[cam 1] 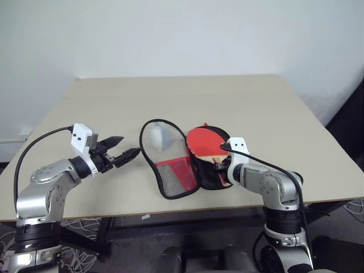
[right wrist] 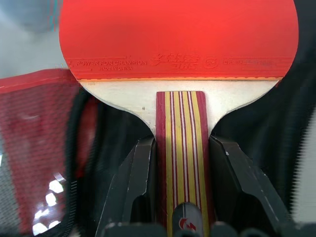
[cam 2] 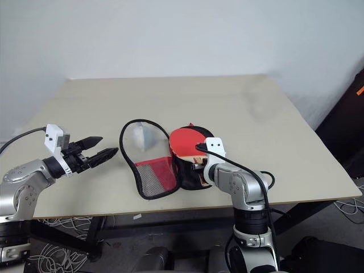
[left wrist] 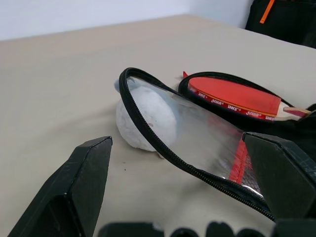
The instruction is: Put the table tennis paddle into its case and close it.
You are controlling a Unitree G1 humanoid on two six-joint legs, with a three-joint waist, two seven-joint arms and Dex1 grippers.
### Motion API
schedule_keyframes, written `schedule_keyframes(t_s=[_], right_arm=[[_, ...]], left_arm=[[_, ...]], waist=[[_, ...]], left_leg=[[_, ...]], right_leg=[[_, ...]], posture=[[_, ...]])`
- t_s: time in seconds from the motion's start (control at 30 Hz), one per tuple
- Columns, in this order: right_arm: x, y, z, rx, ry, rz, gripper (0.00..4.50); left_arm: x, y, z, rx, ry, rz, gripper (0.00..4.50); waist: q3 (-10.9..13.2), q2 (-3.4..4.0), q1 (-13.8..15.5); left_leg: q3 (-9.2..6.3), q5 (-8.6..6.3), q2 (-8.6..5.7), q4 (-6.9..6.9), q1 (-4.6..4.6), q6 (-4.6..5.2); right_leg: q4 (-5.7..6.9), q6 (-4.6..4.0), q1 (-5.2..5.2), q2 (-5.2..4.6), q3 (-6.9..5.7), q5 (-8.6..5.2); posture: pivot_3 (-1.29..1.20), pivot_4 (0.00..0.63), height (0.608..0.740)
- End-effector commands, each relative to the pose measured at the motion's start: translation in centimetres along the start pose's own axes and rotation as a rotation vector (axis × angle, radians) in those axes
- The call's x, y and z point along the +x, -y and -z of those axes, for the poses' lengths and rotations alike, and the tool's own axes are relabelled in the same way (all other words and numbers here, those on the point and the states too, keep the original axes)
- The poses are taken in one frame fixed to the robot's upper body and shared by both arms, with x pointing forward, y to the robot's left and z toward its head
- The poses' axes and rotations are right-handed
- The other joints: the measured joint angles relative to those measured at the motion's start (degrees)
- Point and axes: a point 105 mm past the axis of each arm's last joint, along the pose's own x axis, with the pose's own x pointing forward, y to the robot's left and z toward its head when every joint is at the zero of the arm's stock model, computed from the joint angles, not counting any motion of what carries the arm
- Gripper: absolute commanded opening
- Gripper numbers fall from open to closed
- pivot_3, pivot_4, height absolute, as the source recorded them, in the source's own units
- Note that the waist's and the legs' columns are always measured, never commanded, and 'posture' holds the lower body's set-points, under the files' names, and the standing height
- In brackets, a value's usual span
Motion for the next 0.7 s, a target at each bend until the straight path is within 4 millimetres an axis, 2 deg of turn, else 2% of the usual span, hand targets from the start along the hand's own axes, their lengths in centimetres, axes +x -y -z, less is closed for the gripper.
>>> schedule_keyframes(t_s=[0.03, 0.27, 0.5, 0.63, 0.7], right_arm=[[-0.1, 1.1, -2.3, -0.005, 0.088, 0.08, 1.13], [0.2, 1.6, -2.8, -0.004, 0.086, 0.115, 1.13], [0.4, 0.9, -2.6, -0.012, 0.064, 0.119, 1.13], [0.3, 0.0, -2.4, -0.009, 0.054, 0.083, 2.41], [0.1, -0.8, -2.8, -0.013, 0.065, 0.043, 3.22]], left_arm=[[0.0, 0.3, -1.8, 0.044, 0.049, 0.01, 4.5], [-0.2, 0.2, -1.8, 0.043, 0.05, 0.003, 4.5], [-0.5, 0.3, -1.8, 0.038, 0.049, -0.001, 4.5], [-0.7, 0.1, -1.8, 0.04, 0.045, -0.007, 4.5], [-0.7, 0.0, -1.8, 0.041, 0.044, -0.009, 4.5]], waist=[[0.0, 0.0, 0.03], [0.0, 0.0, 0.01], [0.0, 0.0, 0.02], [0.0, 0.0, 0.0], [0.0, 0.01, 0.0]], left_leg=[[0.0, 0.0, 0.0, 0.0, 0.0, 0.0], [-0.01, 0.0, -0.01, -0.01, 0.0, 0.0], [-0.01, 0.0, -0.01, -0.02, 0.0, 0.0], [-0.01, 0.0, 0.0, -0.02, 0.0, 0.0], [-0.01, 0.0, 0.0, -0.02, 0.0, 0.0]], right_leg=[[0.0, 0.0, 0.0, 0.0, 0.0, 0.0], [-0.01, 0.0, 0.0, -0.02, -0.02, 0.0], [-0.01, 0.0, 0.01, -0.01, -0.01, 0.0], [-0.01, 0.0, 0.0, -0.01, 0.0, 0.0], [-0.01, 0.0, 0.0, -0.01, -0.01, 0.0]], posture=[[0.0, 0.0, 0.74], [0.0, 0.0, 0.74], [0.0, 0.0, 0.74], [0.0, 0.0, 0.74], [0.0, 0.0, 0.74]])
